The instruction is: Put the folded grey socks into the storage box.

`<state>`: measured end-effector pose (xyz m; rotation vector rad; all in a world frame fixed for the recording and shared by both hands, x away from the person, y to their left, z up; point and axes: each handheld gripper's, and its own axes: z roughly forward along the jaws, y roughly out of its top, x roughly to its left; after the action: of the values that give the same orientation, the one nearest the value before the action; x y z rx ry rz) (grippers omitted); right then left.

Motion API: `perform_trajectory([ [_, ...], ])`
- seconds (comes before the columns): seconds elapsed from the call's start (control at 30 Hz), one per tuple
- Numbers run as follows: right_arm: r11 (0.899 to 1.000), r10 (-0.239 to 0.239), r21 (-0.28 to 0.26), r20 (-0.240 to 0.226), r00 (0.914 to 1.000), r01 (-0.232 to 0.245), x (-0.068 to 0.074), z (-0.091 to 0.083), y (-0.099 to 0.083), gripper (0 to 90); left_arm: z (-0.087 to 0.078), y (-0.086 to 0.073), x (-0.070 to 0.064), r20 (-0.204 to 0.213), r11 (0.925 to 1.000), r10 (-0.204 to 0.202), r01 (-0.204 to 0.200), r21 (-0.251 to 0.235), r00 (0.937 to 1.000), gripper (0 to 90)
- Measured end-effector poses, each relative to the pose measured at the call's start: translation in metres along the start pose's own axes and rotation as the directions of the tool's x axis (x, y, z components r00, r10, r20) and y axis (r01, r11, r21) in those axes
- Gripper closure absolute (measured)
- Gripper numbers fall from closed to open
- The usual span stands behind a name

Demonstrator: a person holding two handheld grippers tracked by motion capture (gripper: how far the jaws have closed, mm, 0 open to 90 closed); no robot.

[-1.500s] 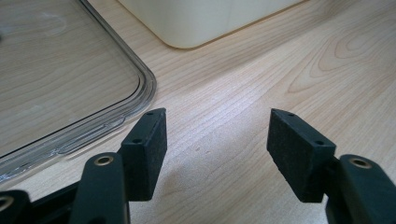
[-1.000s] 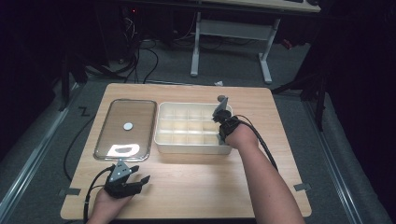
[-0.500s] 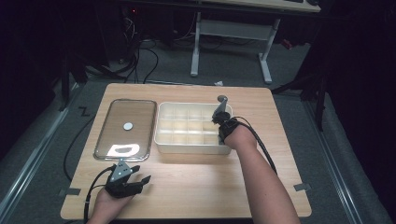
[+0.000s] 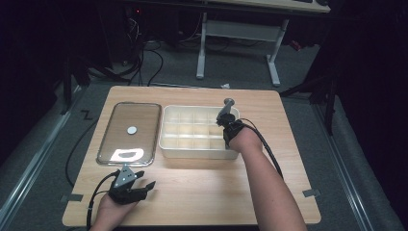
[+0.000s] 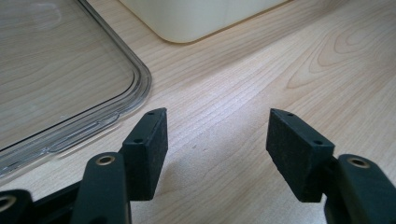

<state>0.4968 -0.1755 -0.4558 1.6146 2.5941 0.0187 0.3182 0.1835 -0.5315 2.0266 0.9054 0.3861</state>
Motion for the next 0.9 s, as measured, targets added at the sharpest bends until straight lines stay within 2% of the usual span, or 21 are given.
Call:
perform_trajectory([
  [0.13, 1.0, -0.015, -0.002, 0.004, 0.9999, 0.015, 0.0, 0.003, 0.002, 90.0, 0.001, 0.0, 0.001, 0.001, 1.0, -0.001, 0.001, 0.004, 1.0, 39.3],
  [0.17, 1.0, 0.009, 0.003, 0.005, 0.9999, -0.009, 0.002, 0.003, 0.001, 90.0, 0.0, 0.0, 0.001, 0.001, 1.0, 0.004, -0.004, 0.004, 1.0, 39.2],
  [0.2, 1.0, -0.016, -0.01, 0.011, 0.9998, 0.016, 0.001, 0.002, 0.0, 90.0, 0.0, 0.0, 0.0, 0.001, 1.0, 0.003, -0.003, 0.002, 1.0, 39.2],
  [0.23, 1.0, -0.01, -0.01, 0.012, 0.9999, 0.01, 0.002, 0.001, -0.001, 89.2, 0.0, 0.0, 0.0, 0.002, 1.0, 0.003, -0.003, 0.0, 1.0, 39.3],
  [0.27, 1.0, -0.012, -0.018, 0.014, 0.9998, 0.012, 0.001, -0.002, -0.002, 85.2, -0.001, 0.0, -0.001, 0.001, 1.0, 0.004, -0.004, -0.003, 1.0, 39.9],
  [0.3, 1.0, 0.005, -0.021, 0.01, 0.9999, -0.005, 0.002, -0.004, -0.003, 82.5, -0.001, 0.001, -0.001, 0.0, 1.0, 0.007, -0.007, -0.005, 1.0, 39.9],
  [0.4, 0.997, 0.012, -0.073, -0.006, 0.9999, -0.013, -0.003, -0.019, -0.011, 77.5, -0.001, 0.001, -0.001, 0.0, 0.9999, 0.011, -0.011, -0.002, 0.9999, 39.9],
  [0.47, 0.993, -0.001, -0.117, -0.005, 1.0, 0.0, -0.005, -0.027, -0.016, 74.8, -0.001, 0.001, -0.002, -0.006, 0.9999, 0.017, -0.017, 0.001, 0.9998, 39.9],
  [0.53, 0.982, 0.012, -0.187, -0.02, 0.9997, -0.015, -0.007, -0.039, -0.026, 69.3, -0.001, 0.0, -0.002, -0.009, 0.9998, 0.017, -0.017, -0.003, 0.9998, 40.0],
  [0.57, 0.978, 0.018, -0.206, -0.014, 0.9997, -0.02, -0.008, -0.043, -0.029, 67.9, -0.002, 0.0, -0.003, -0.009, 0.9999, 0.015, -0.015, -0.006, 0.9998, 40.0],
  [0.6, 0.97, 0.039, -0.238, -0.016, 0.9991, -0.042, -0.007, -0.047, -0.035, 66.3, -0.002, 0.0, -0.003, -0.011, 0.9999, 0.015, -0.015, -0.007, 0.9998, 40.1],
  [0.63, 0.965, 0.033, -0.261, -0.018, 0.9993, -0.036, -0.009, -0.049, -0.039, 64.7, -0.003, 0.0, -0.003, -0.016, 0.9998, 0.016, -0.016, -0.008, 0.9998, 40.2],
  [0.7, 0.946, 0.051, -0.318, -0.063, 0.9967, -0.069, -0.01, -0.053, -0.05, 63.0, -0.004, 0.0, -0.003, -0.018, 0.9999, 0.016, -0.016, -0.006, 0.9997, 40.2],
  [0.77, 0.928, 0.044, -0.364, -0.102, 0.9938, -0.078, -0.008, -0.057, -0.059, 61.9, -0.004, 0.0, -0.003, -0.021, 0.9998, 0.01, -0.01, -0.015, 0.9997, 40.2],
  [0.8, 0.916, 0.035, -0.393, -0.12, 0.9922, -0.08, -0.006, -0.058, -0.065, 61.4, -0.005, 0.0, -0.004, -0.02, 0.9998, 0.006, -0.007, -0.018, 0.9998, 40.3],
  [0.83, 0.909, 0.039, -0.408, -0.131, 0.9906, -0.089, -0.005, -0.059, -0.068, 60.6, -0.005, 0.0, -0.004, -0.02, 0.9997, 0.007, -0.007, -0.024, 0.9998, 40.3],
  [0.9, 0.884, 0.031, -0.458, -0.143, 0.9892, -0.094, -0.003, -0.061, -0.077, 57.5, -0.006, 0.001, -0.005, -0.023, 0.9995, 0.008, -0.009, -0.032, 0.9997, 40.5],
])
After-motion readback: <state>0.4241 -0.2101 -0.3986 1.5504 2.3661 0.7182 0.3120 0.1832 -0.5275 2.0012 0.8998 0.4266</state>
